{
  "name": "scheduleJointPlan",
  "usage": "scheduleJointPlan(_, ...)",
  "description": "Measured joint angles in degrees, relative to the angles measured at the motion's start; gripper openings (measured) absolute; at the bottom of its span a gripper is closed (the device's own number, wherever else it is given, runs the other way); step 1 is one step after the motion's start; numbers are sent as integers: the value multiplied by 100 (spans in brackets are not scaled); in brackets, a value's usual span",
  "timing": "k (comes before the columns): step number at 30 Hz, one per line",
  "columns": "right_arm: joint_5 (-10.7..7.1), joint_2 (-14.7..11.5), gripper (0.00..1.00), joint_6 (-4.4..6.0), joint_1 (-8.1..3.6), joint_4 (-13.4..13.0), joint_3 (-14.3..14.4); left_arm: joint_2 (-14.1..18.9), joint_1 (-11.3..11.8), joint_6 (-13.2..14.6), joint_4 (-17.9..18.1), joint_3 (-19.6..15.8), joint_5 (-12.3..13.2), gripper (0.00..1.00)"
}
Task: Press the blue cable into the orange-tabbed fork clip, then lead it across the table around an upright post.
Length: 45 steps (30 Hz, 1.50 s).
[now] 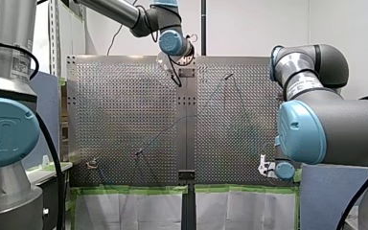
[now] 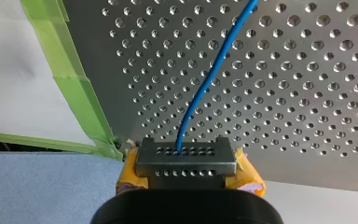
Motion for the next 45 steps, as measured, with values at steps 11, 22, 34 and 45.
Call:
scheduleJointPlan(11, -12, -2, 0, 4, 5, 5, -8, -11, 114, 267, -210, -566, -439, 100)
scheduleJointPlan(22, -17, -1, 0, 7, 5, 2, -6, -14, 150, 797, -135, -1170, -669, 100)
scheduleJointPlan(34, -41, -1, 0, 5, 9, 0, -7, -12, 200, 1249, 417, -1774, -555, 100)
scheduleJointPlan(45, -60, 0, 0, 5, 33, 6, -20, -17, 295, 1168, 978, -2336, -372, 100)
